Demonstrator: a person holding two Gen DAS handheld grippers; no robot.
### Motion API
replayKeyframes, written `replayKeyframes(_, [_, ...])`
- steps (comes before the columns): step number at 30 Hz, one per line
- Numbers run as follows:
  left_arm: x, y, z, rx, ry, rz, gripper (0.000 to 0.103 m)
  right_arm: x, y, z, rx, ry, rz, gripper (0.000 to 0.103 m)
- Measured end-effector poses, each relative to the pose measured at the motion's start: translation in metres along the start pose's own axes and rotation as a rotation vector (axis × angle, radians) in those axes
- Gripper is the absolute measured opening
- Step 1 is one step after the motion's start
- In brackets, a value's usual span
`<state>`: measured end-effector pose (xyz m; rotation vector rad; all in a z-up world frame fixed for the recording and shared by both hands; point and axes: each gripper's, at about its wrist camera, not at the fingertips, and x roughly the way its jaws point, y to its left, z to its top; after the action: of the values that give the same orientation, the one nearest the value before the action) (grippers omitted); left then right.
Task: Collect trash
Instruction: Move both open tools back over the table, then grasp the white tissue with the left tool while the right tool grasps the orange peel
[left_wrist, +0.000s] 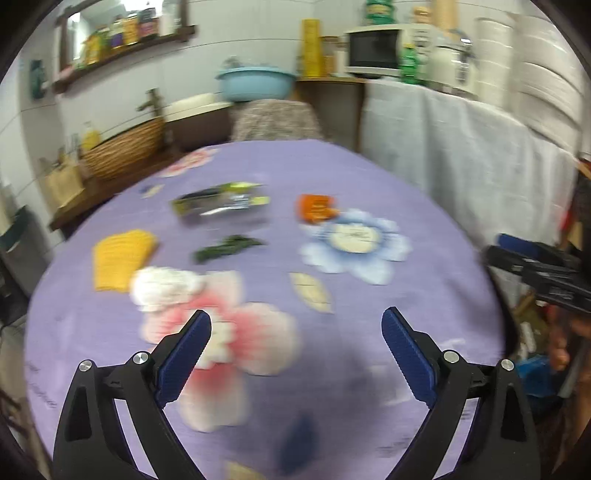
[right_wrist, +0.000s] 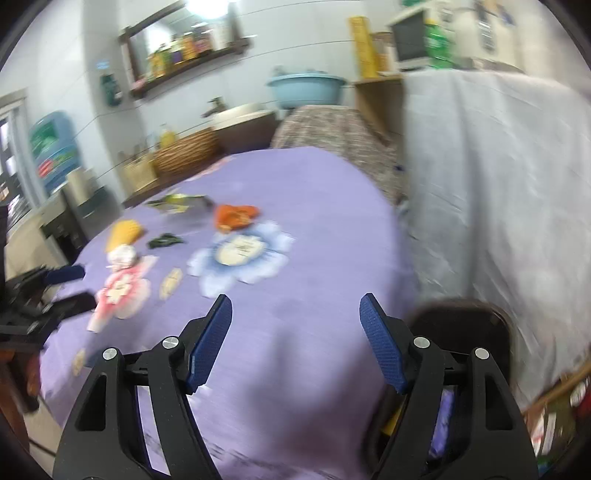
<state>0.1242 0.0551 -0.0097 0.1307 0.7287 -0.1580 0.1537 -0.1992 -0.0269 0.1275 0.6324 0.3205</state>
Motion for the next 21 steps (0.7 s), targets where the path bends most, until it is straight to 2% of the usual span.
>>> replayKeyframes(2, [0.009,0.032,0.001,-0.043,0.027,0.062,0.092,0.008,0.019,0.009,-0.03,0.016,0.04,0.072])
replayKeyframes(5, [0.019,0.067,0.001,-0.097,0.056,0.102,0.092,0.02,0.042,0.022,-0.063,0.034,0.107,0.072])
replayKeyframes(13, [0.052,0.102,0.0,-0.11,0.116,0.157,0.092,0.053,0.09,0.041,-0.115,0.102,0.2,0.072])
replayKeyframes(15, [0.064,0.108,0.003,-0.118,0.132,0.144,0.092,0.058,0.099,0.043,-0.113,0.108,0.218,0.072])
replayKeyframes(20, [0.085,0.106,0.007,-0.105,0.182,0.114,0.073,0.06,0.109,0.044,-0.141,0.11,0.208,0.072])
replayKeyframes(21, [0.089,0.108,0.006,-0.117,0.195,0.104,0.072,0.06,0.108,0.045,-0.141,0.111,0.207,0.072])
